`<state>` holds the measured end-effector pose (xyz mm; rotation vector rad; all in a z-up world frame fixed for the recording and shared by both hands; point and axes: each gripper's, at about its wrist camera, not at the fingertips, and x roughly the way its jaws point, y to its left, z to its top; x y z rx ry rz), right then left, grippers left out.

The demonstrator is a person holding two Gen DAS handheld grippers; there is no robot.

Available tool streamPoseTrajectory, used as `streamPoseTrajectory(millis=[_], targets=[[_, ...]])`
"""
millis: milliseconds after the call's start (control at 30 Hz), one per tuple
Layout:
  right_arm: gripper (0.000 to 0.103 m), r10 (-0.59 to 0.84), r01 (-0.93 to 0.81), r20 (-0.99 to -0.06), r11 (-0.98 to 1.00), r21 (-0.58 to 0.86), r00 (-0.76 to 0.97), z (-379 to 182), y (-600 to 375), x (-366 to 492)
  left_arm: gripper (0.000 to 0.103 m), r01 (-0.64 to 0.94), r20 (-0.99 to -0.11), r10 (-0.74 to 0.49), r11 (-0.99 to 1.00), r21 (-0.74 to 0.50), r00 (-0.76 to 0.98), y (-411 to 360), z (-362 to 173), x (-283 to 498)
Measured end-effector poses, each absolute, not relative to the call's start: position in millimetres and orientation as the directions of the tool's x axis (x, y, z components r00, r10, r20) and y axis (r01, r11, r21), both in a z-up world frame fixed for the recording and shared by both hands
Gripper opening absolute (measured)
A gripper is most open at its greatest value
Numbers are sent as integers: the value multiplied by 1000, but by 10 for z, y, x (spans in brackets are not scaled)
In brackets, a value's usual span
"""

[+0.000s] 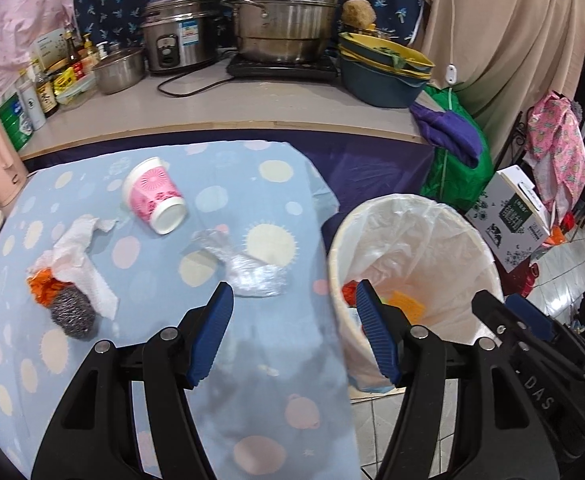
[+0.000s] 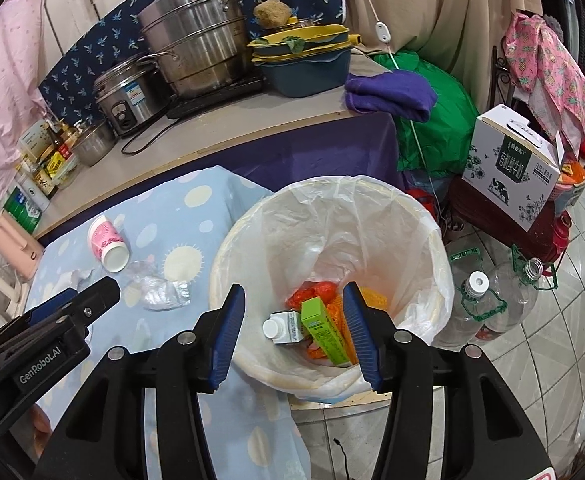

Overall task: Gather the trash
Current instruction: 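Move both tools back over the scrubber and pink cup on the table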

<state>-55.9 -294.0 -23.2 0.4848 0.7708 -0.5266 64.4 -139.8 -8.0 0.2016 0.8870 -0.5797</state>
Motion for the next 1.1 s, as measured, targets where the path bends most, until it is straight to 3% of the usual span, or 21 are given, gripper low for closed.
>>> streamPoseTrajectory(millis=[1100], targets=[[50,-132,360,-778,924,127,614,-185,-1561,320,60,265,-831,-180,963,-41,526,258,-341,1163]])
